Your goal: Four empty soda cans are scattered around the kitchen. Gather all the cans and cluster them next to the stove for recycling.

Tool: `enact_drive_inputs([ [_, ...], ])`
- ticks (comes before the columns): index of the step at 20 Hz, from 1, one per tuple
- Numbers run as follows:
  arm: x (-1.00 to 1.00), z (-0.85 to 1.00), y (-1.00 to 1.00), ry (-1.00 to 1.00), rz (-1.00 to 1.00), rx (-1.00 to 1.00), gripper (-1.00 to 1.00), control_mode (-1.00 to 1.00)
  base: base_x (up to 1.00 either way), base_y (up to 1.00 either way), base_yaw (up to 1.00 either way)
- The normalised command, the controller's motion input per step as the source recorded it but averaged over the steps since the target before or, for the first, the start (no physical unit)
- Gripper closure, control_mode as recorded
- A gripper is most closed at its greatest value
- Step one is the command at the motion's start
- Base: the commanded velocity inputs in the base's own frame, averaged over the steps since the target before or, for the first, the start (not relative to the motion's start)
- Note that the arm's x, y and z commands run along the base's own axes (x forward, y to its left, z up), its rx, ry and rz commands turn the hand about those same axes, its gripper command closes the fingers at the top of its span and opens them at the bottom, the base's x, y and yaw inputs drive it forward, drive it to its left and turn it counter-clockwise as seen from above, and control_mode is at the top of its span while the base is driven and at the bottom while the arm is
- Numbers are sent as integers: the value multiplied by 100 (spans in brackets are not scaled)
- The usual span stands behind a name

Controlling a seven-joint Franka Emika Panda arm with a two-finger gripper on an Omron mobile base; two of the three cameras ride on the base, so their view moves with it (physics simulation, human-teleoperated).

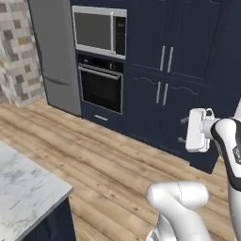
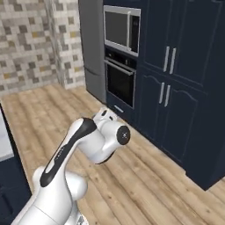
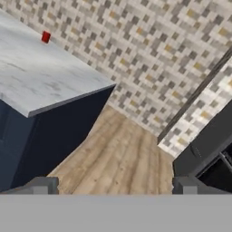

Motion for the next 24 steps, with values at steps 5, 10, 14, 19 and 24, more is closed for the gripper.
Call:
enact_drive_inputs([
  [5,0,0,0,0,0,0,-100,100,39,0,46],
  [10,0,0,0,0,0,0,-100,100,42,-5,43],
  [14,0,0,0,0,0,0,-100,100,46,-46,20],
  [19,0,0,0,0,0,0,-100,100,39,-63,15],
  [24,0,0,0,0,0,0,-100,100,48,-39,13],
])
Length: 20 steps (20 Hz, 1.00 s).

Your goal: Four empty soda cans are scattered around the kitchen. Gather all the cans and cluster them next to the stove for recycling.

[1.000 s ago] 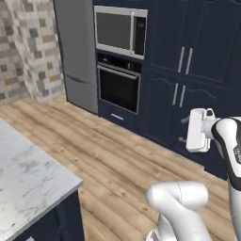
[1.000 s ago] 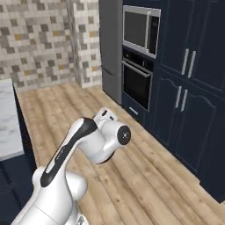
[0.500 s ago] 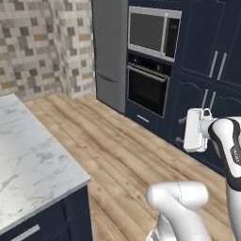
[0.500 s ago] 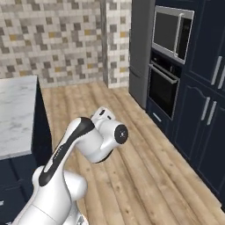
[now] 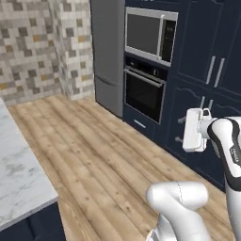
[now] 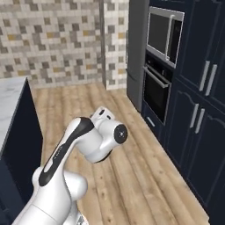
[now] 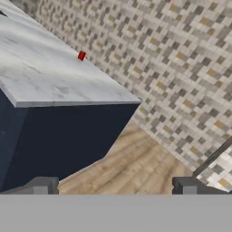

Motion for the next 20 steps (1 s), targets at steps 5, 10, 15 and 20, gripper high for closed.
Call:
enact_drive_inputs([
  [5,0,0,0,0,0,0,-100,100,76,0,8],
  [10,0,0,0,0,0,0,-100,100,90,7,5],
  [15,0,0,0,0,0,0,-100,100,93,6,5],
  [20,0,0,0,0,0,0,-100,100,78,12,5],
])
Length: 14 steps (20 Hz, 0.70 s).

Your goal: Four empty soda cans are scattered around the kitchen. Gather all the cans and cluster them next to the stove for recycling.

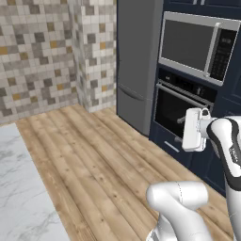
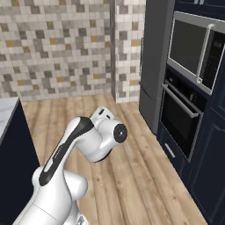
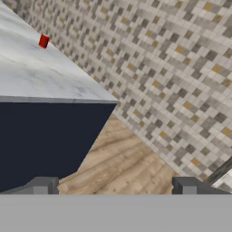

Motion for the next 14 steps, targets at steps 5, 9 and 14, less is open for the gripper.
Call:
enact_drive_inputs([
  [5,0,0,0,0,0,0,-100,100,37,46,11],
  [9,0,0,0,0,0,0,-100,100,73,32,16],
  [14,0,0,0,0,0,0,-100,100,99,13,9],
])
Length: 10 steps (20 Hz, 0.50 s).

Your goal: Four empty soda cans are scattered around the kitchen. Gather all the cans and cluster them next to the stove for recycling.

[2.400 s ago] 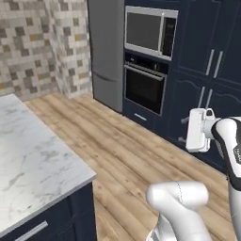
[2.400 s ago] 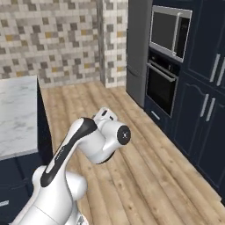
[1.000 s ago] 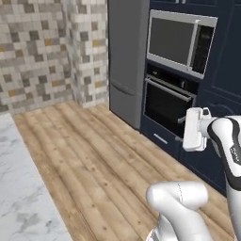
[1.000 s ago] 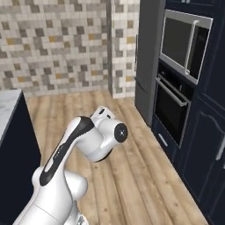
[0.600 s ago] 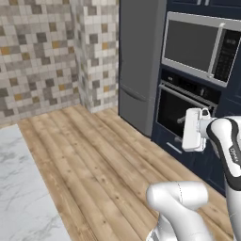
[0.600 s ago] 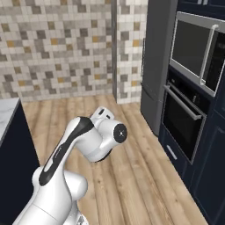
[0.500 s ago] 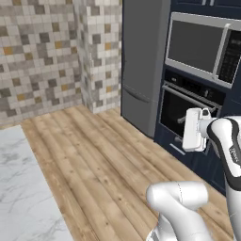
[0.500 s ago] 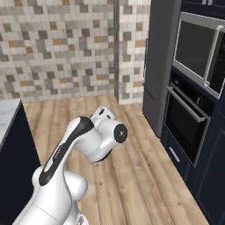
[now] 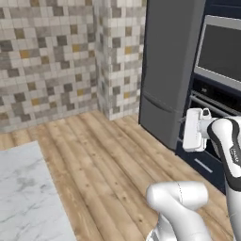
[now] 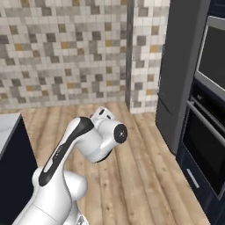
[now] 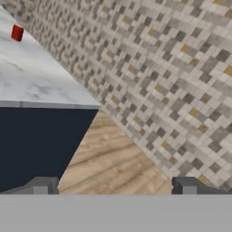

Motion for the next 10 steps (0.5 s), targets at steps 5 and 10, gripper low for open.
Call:
enact_drive_inputs([
  [5,0,0,0,0,0,0,-100,100,100,14,8],
  [10,0,0,0,0,0,0,-100,100,100,15,8],
])
